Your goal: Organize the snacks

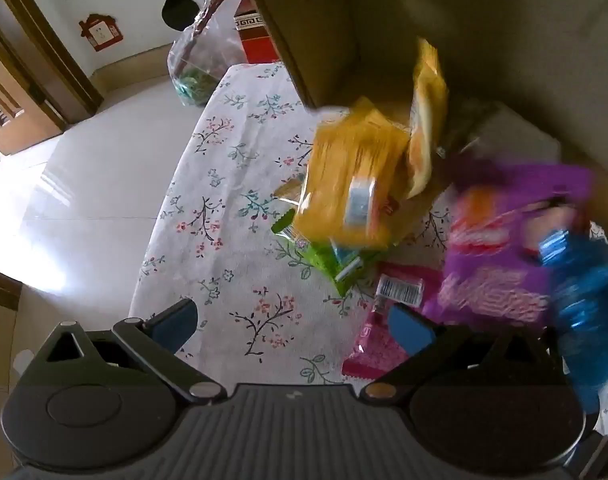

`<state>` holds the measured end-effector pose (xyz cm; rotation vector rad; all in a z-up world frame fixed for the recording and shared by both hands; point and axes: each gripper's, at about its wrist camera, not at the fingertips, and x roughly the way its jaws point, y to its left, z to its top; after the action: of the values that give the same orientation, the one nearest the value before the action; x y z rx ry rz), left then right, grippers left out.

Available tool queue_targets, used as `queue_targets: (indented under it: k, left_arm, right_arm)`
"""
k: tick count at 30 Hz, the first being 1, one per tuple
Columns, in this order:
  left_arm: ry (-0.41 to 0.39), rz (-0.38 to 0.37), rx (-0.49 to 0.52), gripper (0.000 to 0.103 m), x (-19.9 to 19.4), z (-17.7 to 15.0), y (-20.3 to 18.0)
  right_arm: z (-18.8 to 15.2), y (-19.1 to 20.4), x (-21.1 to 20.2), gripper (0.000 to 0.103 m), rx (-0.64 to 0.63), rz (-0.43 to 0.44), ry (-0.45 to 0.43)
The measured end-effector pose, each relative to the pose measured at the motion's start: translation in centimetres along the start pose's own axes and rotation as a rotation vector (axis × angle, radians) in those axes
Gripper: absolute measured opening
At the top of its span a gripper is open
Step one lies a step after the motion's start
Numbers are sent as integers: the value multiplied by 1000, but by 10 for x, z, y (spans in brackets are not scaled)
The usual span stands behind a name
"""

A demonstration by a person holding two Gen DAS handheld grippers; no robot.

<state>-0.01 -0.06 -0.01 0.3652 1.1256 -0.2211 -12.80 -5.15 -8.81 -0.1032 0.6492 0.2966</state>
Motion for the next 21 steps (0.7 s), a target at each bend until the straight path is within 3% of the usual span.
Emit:
queue_targets:
  k: [21]
  left_arm:
    - [-39, -55, -32, 103, -19, 5, 1]
  right_arm:
    - [-1, 1, 1, 103, 11, 9, -1]
